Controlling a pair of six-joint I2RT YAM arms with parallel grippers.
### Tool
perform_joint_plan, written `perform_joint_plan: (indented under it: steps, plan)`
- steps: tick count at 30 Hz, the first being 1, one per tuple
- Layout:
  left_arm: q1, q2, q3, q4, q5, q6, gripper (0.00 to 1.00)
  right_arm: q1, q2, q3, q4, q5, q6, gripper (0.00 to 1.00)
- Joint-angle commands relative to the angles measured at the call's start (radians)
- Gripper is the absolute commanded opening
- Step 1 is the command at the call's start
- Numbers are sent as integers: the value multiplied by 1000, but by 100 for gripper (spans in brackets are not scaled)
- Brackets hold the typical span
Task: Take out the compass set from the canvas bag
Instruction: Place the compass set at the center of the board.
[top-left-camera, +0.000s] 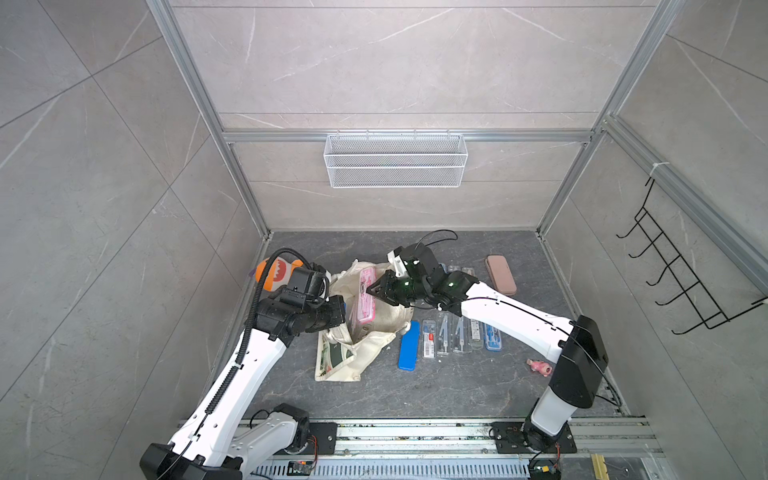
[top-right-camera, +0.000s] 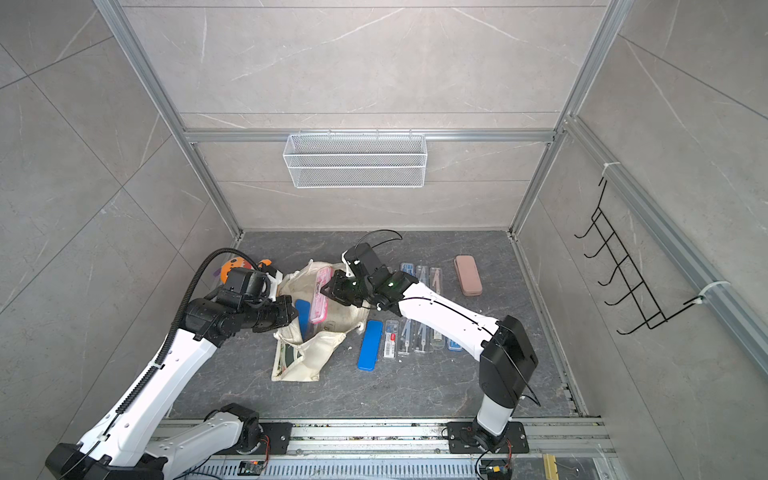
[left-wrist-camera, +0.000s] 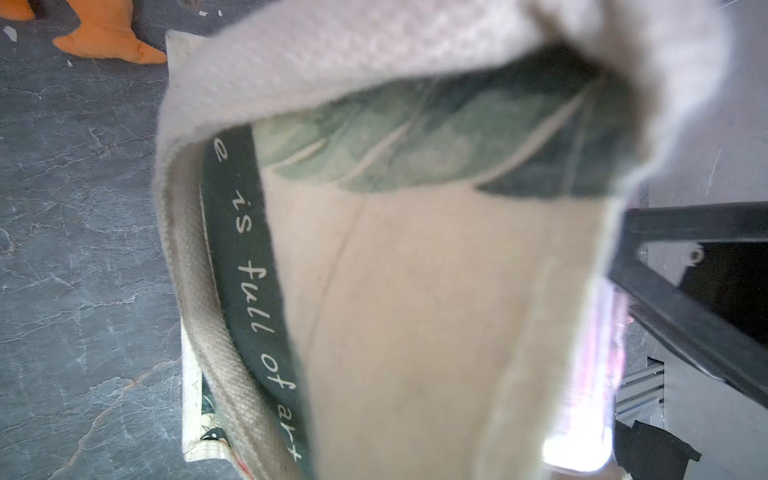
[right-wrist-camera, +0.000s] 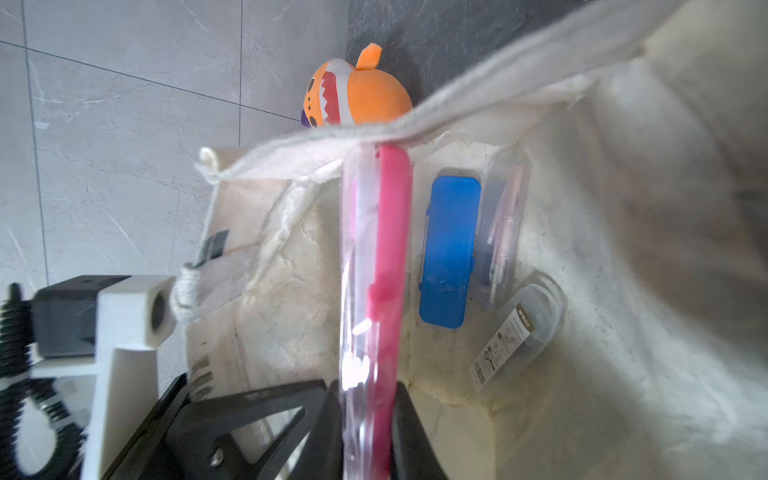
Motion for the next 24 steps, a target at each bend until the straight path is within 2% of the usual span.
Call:
perform_joint_plan:
  steps: [1,8,15,19,24]
  plan:
    - [-3,-2,19,4,-41,39,0,-42,-100,12,-2,12,-26,4]
    - [6,23,65,-117,-184,12,0,-228,-123,82,-117,-100,-128,4]
    - [10,40,72,-145,-241,-21,0,-415,15,113,-268,-251,-330,4]
    - [10,39,76,-141,-250,-34,0,-428,165,181,-371,-248,-478,5]
    - [10,52,96,-161,-260,-28,0,-422,363,243,-365,-255,-494,5]
